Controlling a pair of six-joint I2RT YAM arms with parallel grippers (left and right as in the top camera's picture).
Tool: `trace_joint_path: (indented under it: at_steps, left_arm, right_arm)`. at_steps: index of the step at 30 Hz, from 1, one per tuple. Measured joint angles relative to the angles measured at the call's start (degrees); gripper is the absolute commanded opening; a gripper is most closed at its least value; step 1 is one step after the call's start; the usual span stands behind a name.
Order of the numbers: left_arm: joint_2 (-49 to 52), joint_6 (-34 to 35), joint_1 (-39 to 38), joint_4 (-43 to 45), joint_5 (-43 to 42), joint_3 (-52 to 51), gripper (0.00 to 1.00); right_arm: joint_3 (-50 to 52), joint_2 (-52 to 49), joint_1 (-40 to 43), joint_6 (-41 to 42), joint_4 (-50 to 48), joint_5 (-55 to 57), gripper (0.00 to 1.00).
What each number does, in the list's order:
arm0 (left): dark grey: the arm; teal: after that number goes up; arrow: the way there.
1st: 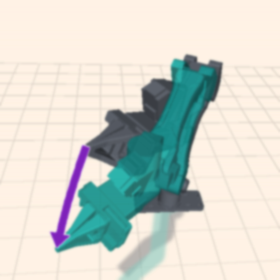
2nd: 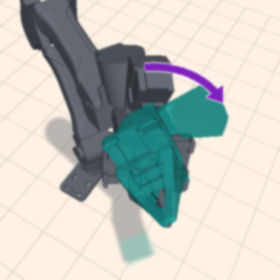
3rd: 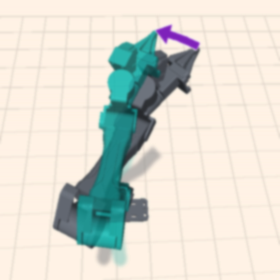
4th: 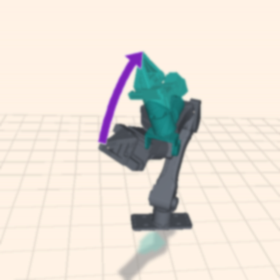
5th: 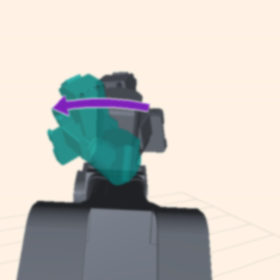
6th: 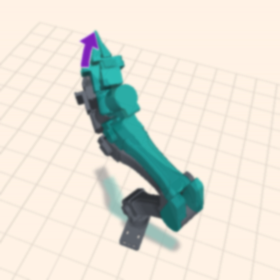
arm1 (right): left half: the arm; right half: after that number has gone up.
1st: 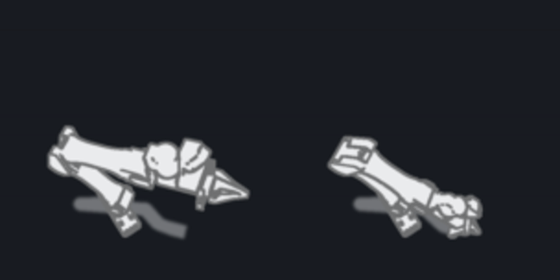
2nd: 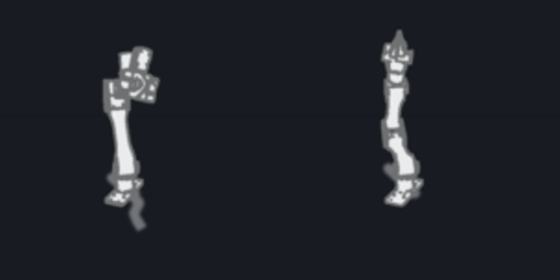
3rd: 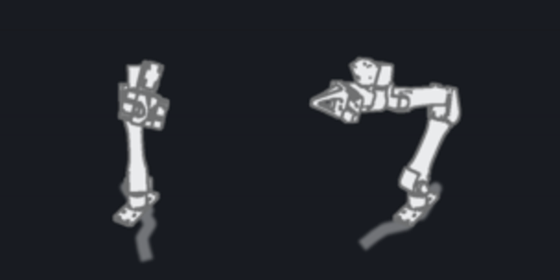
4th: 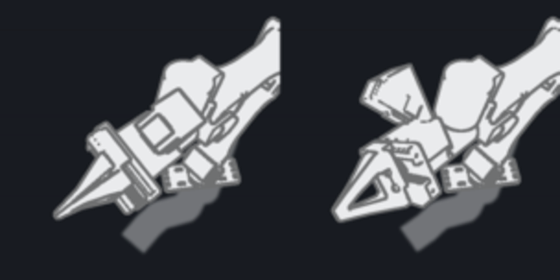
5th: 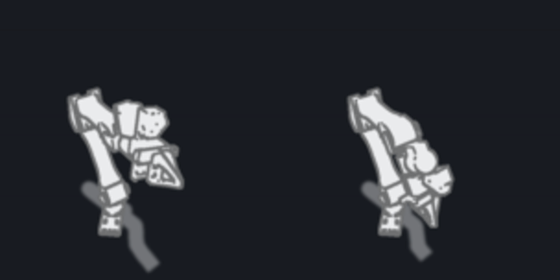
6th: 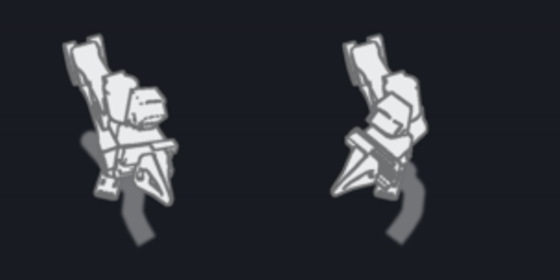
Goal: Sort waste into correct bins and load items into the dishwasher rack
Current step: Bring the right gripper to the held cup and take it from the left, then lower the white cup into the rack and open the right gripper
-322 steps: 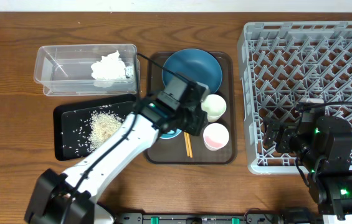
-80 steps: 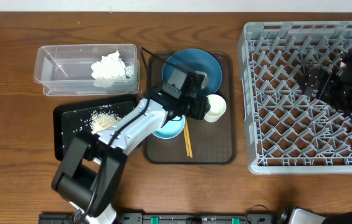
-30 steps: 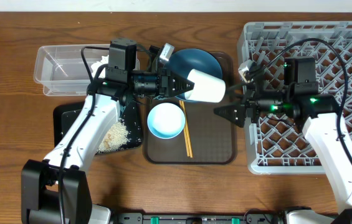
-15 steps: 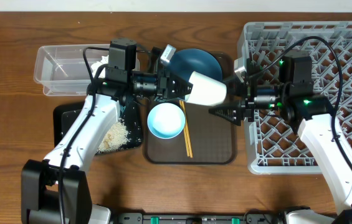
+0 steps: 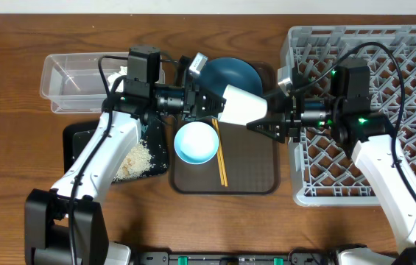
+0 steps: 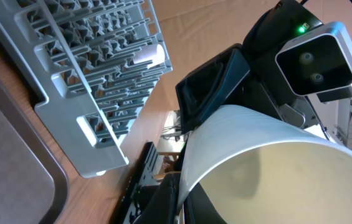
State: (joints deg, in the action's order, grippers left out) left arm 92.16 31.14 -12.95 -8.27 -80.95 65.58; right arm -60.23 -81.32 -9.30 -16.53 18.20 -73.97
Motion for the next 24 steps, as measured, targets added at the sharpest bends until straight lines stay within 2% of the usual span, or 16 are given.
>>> trace_joint_path:
  at_steps: [3, 5, 6, 11, 14, 18, 24]
  left_arm:
    - [0.0, 0.0, 0.04, 0.02, -0.13, 0.0, 0.07]
    - [0.0, -0.07, 0.04, 0.07, -0.13, 0.0, 0.17]
    - [0.0, 0.15, 0.04, -0.07, 0.0, 0.0, 0.32]
    - [0.0, -0.81, 0.0, -0.92, 3.32, 0.0, 0.43]
    - [0.0, -2.78, 0.0, -5.64, 10.05, 0.0, 0.47]
    - [0.0, -5.7, 0.0, -14.34, 23.63, -0.02, 0.48]
    - [-0.04, -11.63, 0.07, -24.41, 39.32, -0.02, 0.53]
  right_arm:
    - [0.0, -0.04, 0.0, 0.0, -0.31, -0.17, 0.49]
    - [0.0, -0.04, 0.0, -0.02, -0.44, -0.17, 0.43]
    - [0.0, -0.07, 0.0, 0.0, -0.72, -0.15, 0.43]
    - [0.0, -0.07, -0.13, 2.6, 0.61, 4.09, 0.43]
    - [0.0, -0.07, -0.13, 4.46, 2.75, 9.14, 0.4]
    - [-0.04, -0.04, 0.2, 6.78, 6.62, 16.76, 0.41]
    - [-2.54, -0.04, 3.98, 8.59, 21.09, 30.16, 0.4]
